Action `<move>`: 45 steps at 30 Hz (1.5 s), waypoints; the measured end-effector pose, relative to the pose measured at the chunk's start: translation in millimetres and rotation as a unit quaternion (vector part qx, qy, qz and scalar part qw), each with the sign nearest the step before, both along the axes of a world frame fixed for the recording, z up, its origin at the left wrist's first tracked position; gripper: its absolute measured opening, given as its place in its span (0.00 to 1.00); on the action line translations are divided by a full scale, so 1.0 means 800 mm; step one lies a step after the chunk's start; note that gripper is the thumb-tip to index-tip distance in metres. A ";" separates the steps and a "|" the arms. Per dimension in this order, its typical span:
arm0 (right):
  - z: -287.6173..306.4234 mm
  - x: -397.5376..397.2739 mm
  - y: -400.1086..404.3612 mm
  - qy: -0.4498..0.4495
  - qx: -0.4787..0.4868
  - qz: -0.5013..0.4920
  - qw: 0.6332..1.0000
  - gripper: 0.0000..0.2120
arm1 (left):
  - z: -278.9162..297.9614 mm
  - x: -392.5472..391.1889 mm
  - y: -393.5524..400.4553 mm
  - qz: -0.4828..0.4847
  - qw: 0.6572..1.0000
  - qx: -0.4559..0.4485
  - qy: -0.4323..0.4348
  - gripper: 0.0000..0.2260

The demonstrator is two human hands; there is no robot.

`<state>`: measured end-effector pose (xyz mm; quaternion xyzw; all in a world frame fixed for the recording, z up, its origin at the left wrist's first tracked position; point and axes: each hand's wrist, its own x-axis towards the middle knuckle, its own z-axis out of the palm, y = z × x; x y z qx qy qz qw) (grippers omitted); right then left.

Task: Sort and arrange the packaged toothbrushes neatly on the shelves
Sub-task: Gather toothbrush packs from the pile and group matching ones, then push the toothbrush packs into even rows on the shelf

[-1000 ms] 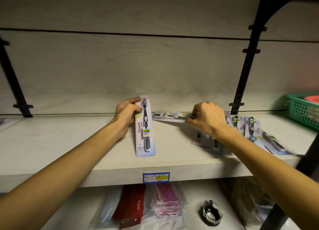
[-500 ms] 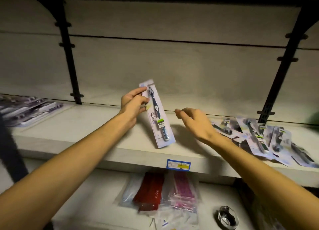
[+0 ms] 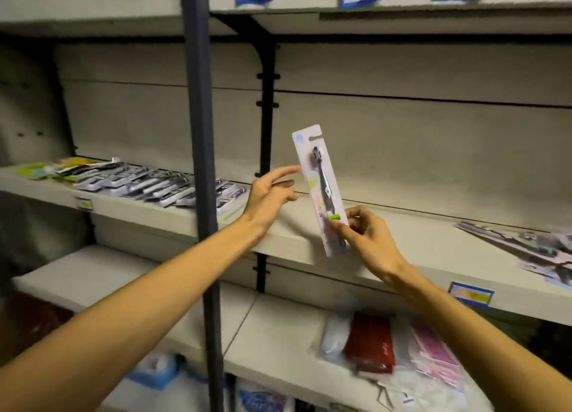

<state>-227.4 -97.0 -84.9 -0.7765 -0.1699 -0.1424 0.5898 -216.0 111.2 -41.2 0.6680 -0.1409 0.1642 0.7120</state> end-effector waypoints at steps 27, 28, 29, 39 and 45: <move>0.035 0.196 0.595 0.101 0.027 0.037 0.994 0.18 | -0.076 0.103 0.590 0.301 0.808 0.497 0.093 0.13; 0.038 0.213 0.613 0.111 0.013 0.038 0.993 0.17 | -0.073 0.115 0.604 0.295 0.793 0.526 0.087 0.15; 0.040 0.228 0.630 0.120 0.001 0.040 0.992 0.15 | -0.070 0.126 0.615 0.292 0.783 0.543 0.085 0.17; 0.030 0.304 0.740 0.049 -0.230 -0.002 0.972 0.13 | -0.068 0.203 0.690 0.288 0.767 0.573 0.038 0.17; 0.024 0.296 0.762 0.009 -0.309 -0.059 0.949 0.19 | -0.073 0.214 0.720 0.261 0.793 0.550 -0.033 0.14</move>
